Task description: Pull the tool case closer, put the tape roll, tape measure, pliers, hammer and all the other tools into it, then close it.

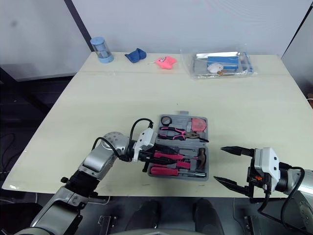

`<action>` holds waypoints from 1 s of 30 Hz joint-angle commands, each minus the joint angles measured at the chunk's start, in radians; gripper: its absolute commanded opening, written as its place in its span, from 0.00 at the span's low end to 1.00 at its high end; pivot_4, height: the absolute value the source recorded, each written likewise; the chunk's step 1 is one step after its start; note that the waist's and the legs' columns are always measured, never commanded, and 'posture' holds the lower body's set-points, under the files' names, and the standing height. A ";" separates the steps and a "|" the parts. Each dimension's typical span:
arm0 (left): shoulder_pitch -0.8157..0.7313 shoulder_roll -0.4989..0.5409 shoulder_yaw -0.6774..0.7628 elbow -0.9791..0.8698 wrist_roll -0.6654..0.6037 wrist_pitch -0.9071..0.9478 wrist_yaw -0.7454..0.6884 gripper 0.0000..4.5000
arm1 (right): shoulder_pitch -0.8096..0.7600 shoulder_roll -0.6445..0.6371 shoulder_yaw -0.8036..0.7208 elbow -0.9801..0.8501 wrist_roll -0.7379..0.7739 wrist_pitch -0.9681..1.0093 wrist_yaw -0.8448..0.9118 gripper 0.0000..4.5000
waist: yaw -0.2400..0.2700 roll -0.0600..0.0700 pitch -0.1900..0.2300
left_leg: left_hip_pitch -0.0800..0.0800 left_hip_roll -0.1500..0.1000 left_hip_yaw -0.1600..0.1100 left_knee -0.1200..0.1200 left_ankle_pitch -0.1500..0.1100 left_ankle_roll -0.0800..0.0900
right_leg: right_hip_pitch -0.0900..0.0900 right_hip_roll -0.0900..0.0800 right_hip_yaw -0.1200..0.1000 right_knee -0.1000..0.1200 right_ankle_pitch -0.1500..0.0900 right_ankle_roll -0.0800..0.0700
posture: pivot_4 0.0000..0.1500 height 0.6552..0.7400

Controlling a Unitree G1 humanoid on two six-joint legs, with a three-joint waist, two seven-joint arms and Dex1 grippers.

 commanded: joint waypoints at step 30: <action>0.056 -0.035 -0.109 0.208 0.207 -0.285 -0.071 0.01 | -0.005 -0.010 -0.019 -0.020 0.008 -0.004 -0.001 1.00 | -0.002 0.000 0.000 | 0.000 0.000 0.000 0.000 0.000 0.000 | 0.000 0.000 0.000 0.000 0.000 0.000 | 1.00 1.00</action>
